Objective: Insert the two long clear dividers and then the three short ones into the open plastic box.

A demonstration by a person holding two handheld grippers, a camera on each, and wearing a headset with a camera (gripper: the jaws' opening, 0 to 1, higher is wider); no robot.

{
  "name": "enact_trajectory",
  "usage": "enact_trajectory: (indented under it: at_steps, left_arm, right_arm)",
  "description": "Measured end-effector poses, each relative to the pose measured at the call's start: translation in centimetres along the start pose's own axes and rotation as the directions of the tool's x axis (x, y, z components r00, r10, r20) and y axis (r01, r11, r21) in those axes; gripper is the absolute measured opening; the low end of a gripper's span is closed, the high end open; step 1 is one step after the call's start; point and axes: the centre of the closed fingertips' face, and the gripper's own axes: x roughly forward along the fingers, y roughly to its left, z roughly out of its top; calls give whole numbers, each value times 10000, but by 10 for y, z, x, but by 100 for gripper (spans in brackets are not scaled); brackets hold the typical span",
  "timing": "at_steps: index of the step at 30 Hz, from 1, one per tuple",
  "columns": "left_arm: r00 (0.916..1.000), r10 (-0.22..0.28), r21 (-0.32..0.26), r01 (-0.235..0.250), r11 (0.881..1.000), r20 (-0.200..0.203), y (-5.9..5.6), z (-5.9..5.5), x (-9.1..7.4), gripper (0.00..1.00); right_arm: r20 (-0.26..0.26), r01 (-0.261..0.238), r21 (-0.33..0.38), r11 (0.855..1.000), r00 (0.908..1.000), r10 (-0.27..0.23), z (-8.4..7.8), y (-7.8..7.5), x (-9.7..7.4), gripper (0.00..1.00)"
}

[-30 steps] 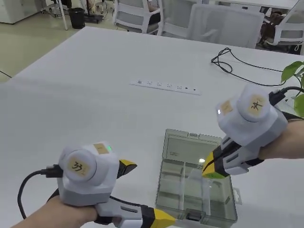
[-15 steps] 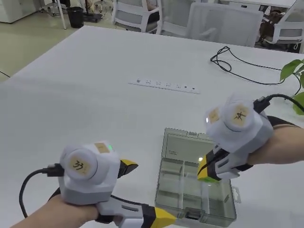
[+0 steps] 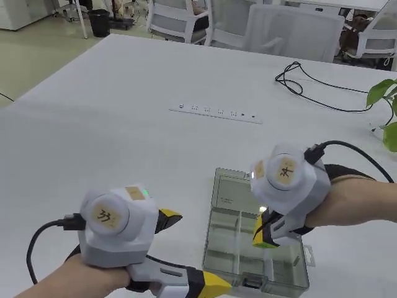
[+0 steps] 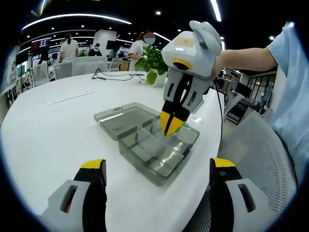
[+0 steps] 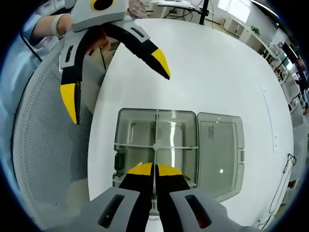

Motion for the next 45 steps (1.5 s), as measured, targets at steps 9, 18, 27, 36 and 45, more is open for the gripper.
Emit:
enact_trajectory:
  at_steps: [9, 18, 27, 36, 45]
  left_arm:
    - [10000, -56, 23, 56, 10000, 28, 0, 2, 2, 90]
    - [9999, -147, 77, 147, 9999, 42, -1, 3, 2, 89]
    - [9999, -122, 98, 122, 9999, 64, 1, 4, 1, 89]
    - [9999, -93, 112, 92, 9999, 66, 2, 4, 0, 89]
    - [9999, -108, 91, 107, 9999, 95, 2, 4, 1, 89]
  right_arm:
    - [-68, -41, 177, 9998, 10000, 43, 0, -1, 0, 1]
    - [-31, -29, 58, 10000, 10000, 29, 0, 0, 1, 2]
    - [55, -65, -77, 9999, 10000, 65, -1, 1, 1, 3]
    - [920, -141, -121, 9998, 9956, 152, 8, 7, -5, 24]
    - [1611, -41, -103, 9999, 9869, 57, 14, 10, -12, 58]
